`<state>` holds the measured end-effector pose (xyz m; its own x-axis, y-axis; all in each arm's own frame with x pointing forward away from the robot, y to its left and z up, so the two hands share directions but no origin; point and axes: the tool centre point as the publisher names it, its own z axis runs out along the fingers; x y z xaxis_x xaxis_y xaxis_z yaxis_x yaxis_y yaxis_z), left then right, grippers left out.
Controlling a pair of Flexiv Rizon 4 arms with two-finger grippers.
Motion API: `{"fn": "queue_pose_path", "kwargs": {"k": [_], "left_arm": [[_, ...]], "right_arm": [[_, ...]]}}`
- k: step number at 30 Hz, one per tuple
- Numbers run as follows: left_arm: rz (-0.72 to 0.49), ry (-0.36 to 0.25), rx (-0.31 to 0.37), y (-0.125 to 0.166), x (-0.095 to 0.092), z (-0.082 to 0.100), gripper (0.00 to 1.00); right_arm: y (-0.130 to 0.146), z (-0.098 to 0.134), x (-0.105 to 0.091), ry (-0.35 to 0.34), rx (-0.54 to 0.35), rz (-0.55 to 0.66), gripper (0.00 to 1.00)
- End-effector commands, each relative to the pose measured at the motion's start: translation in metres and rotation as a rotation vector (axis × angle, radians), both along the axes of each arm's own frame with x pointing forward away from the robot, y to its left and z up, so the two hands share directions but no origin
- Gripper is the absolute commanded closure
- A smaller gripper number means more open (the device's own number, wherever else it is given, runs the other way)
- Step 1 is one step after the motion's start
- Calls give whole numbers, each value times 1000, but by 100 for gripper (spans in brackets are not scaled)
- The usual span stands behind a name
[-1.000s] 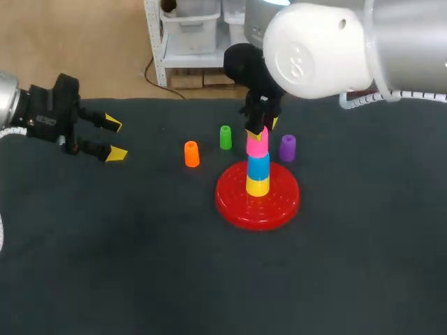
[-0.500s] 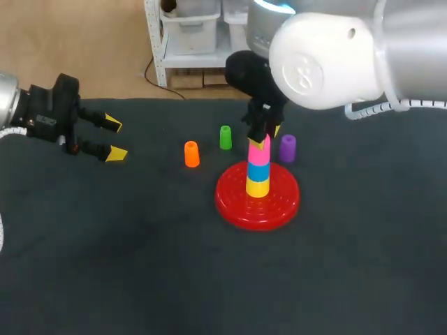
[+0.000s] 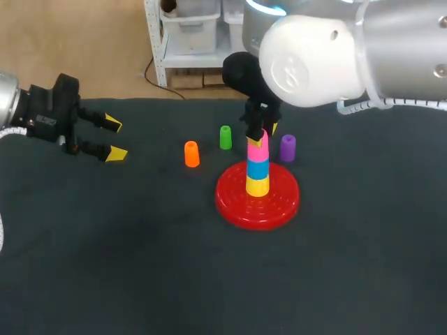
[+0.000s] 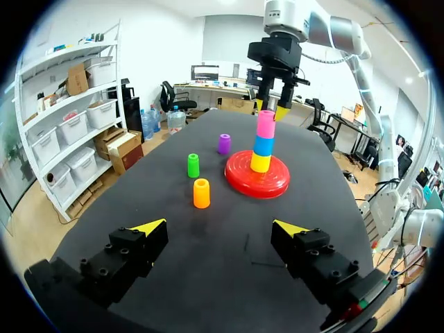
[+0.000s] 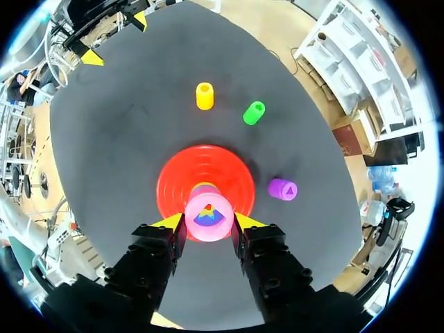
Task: Pick up and stack the cylinders on the red base in this order: pink,purple,orange,green
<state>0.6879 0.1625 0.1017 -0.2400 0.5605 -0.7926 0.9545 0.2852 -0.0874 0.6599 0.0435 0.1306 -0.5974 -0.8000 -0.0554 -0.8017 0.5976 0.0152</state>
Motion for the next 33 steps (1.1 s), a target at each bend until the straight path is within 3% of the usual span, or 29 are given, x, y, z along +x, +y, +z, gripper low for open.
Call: {"fn": "queue_pose_path", "kwargs": {"k": [1, 12, 13, 15, 16, 25, 33], "left_arm": [[2, -5, -3, 0, -1, -1, 0], [2, -5, -3, 0, -1, -1, 0], [2, -5, -3, 0, -1, -1, 0], [2, -5, -3, 0, -1, -1, 0], [2, -5, -3, 0, -1, -1, 0], [2, -5, -3, 0, -1, -1, 0], [2, -5, -3, 0, -1, -1, 0]], "right_arm": [[4, -5, 10, 19, -6, 10, 100], [-3, -12, -4, 59, 10, -12, 100], [-4, -12, -5, 58, 11, -14, 89], [-5, -13, -7, 57, 18, -17, 53], [-5, -13, -8, 50, 24, -18, 0], [-9, 14, -7, -41, 104, 4, 0], [-9, 30, 18, -94, 135, 19, 0]]}}
